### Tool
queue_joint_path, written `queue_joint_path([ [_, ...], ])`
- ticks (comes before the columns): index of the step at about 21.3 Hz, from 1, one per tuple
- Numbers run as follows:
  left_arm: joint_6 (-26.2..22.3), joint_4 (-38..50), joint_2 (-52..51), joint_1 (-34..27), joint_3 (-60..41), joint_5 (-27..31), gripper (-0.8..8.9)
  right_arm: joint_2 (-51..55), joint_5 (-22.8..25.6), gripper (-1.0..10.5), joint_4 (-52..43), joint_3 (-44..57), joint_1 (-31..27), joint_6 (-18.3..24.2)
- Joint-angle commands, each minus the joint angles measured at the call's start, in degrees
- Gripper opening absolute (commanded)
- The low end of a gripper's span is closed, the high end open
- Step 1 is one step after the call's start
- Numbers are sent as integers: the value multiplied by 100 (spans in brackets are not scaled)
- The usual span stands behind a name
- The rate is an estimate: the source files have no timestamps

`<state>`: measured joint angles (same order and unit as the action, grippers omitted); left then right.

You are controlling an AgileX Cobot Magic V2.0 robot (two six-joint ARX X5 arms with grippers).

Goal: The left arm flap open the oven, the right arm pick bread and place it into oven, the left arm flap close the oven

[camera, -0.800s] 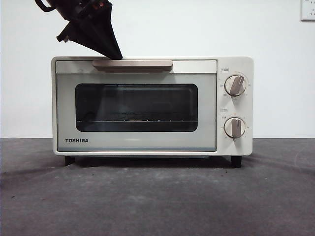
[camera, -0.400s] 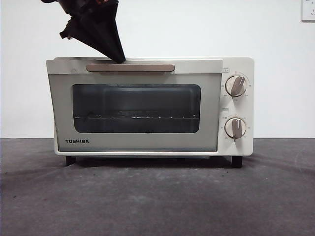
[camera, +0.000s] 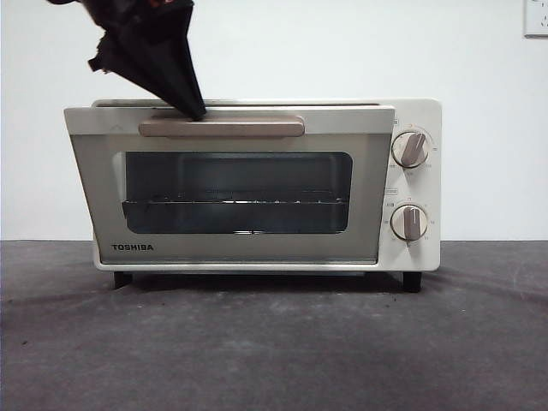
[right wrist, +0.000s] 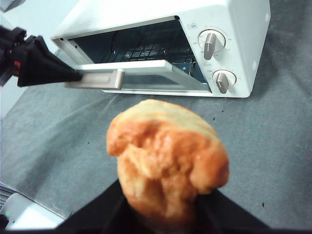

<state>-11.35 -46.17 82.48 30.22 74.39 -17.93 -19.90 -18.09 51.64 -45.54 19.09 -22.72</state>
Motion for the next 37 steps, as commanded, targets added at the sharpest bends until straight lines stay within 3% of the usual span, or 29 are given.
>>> queue_joint_path([
  [1,190,367,-166,24,-402,168,16,-15,-13,112,-59,-33,28,24],
  [9,811,1567,-986,205,-2105,256,16,-15,-13,112,-61,-33,28,24],
  [26,1816,2903,-1217,850,-3270,916,16,-15,-11,112,-68,-33,28,22],
  [37,1829,2264,-1222,1047,-3353,909,16,-17,-9,112,-212,-33,28,22],
])
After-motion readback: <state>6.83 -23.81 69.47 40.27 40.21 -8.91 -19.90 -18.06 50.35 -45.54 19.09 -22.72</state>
